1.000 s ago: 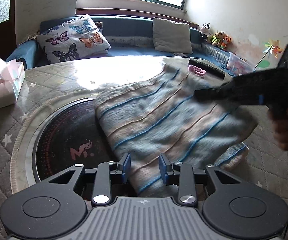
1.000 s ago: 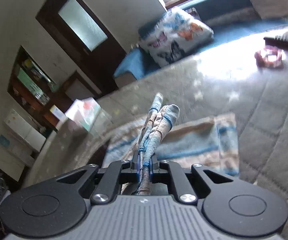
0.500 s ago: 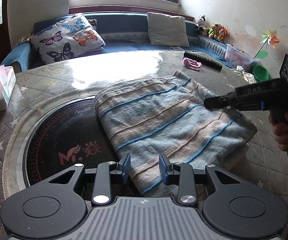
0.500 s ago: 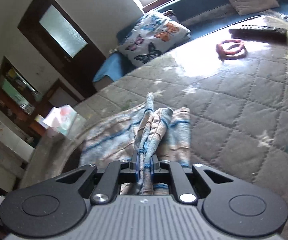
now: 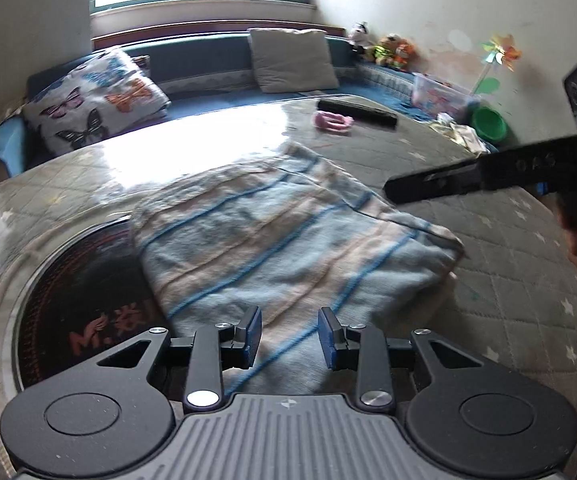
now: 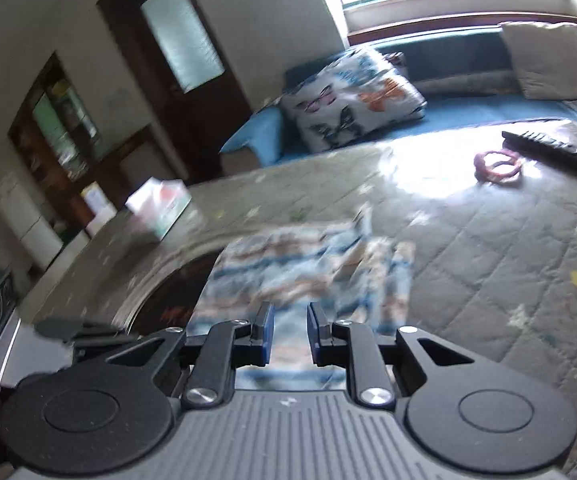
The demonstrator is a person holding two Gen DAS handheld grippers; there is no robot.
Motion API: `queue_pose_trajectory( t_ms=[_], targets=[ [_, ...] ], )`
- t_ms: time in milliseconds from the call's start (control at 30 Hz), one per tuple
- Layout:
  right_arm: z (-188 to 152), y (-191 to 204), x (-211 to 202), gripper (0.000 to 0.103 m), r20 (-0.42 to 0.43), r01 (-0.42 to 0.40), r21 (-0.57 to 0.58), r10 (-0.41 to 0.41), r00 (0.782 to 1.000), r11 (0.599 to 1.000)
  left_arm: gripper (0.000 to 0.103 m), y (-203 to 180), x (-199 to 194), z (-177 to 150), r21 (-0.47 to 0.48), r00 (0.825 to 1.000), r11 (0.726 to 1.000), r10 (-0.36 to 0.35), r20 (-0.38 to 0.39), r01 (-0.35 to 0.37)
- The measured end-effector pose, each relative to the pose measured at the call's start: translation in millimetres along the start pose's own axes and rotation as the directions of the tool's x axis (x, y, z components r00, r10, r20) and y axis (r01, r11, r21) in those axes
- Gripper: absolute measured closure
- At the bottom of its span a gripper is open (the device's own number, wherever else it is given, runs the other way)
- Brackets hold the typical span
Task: Fold clothes
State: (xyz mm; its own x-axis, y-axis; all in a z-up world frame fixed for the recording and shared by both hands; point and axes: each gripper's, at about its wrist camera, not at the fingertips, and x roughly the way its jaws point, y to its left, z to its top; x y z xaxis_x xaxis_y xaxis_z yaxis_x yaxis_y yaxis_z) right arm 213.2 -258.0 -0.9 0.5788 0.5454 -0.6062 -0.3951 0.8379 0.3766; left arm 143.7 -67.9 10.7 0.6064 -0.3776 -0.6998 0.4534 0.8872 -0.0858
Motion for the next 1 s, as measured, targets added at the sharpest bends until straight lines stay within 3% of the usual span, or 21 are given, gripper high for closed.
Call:
queue_pose_trajectory(
  t_ms=[267,533,800,1000],
  targets=[
    [-26,-9,7,0.087,-0.107,0.101,-0.013,-0.102,0.989,0.995,0.071,-2,-1,-16,0.039,0.999,0.999,0.007,-0.044,-0.006],
    [-27,13,-4,0.085,-0.064,0.085,-0.074,-0.09,0.994,0.994,0.071,-9,-13,-4,0.056,1.0,0.998,-0.002,0.003,0.002],
    [-44,11,6,0.091,-0.11,0.117,-0.132,-0.132,0.985,0.984,0.071,-13,8,-14,0.106,0.998,0.994,0.007,-0.059,0.0],
    [-22,9,-1,0.09,-0.06,0.083,-0.096,-0.089,0.994,0.992,0.071,-21,3,8,0.102,1.0,0.995,-0.021,0.007,0.02]
  ],
)
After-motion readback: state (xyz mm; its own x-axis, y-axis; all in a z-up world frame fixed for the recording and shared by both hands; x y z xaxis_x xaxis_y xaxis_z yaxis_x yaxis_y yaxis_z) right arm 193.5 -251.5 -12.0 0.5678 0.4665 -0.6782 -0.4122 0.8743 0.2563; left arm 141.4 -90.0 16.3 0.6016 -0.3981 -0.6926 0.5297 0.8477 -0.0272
